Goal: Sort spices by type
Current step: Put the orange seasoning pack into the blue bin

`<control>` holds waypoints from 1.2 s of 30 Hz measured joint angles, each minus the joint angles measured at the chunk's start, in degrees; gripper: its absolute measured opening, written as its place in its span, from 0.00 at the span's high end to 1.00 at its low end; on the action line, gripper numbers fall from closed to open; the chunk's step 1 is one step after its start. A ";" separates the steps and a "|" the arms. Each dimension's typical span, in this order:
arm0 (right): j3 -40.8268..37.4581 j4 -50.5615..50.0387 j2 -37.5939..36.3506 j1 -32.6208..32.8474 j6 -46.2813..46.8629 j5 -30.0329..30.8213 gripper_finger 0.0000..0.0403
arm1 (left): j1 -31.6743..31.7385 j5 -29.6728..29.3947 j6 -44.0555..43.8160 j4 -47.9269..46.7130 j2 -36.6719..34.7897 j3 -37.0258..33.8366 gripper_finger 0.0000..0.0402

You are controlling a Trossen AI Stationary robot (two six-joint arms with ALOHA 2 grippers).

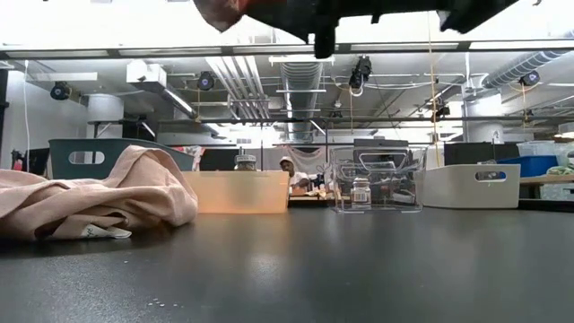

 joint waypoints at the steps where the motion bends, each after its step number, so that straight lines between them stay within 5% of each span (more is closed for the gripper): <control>1: 0.46 0.25 0.41 -0.85 -1.64 0.24 0.56 | 0.07 0.29 0.96 0.36 -0.13 0.00 1.00; 3: 0.74 -1.29 0.44 -2.10 -2.43 0.37 0.68 | 0.14 -1.19 3.77 3.30 -0.60 0.00 1.00; 5: 0.67 -8.70 -0.89 -2.54 -3.10 1.75 0.79 | -0.42 -9.34 7.98 5.54 -1.73 0.35 1.00; 8: 0.33 -27.31 -3.89 -1.83 2.08 11.83 0.93 | -2.54 -21.48 10.07 5.83 -2.59 1.09 1.00; 11: -0.24 -28.14 -4.80 -1.48 4.75 18.44 0.95 | -6.03 -20.21 3.95 2.20 -2.22 0.63 1.00; 14: -0.10 -19.47 -5.89 -1.44 -2.00 7.87 0.91 | -8.44 -12.15 3.86 0.39 -2.11 0.52 1.00; 19: 0.00 -19.01 -7.15 -1.28 -3.65 -5.31 0.75 | -8.11 -12.07 11.46 1.39 -2.94 1.17 1.00; 28: -0.14 -15.83 -5.09 -1.58 -4.15 -9.36 0.40 | -6.57 -10.33 7.56 0.74 -2.42 0.28 1.00; 36: 0.93 -13.94 -5.85 -1.58 -2.00 -14.15 0.27 | -6.50 -10.48 5.68 -0.70 -2.42 0.26 1.00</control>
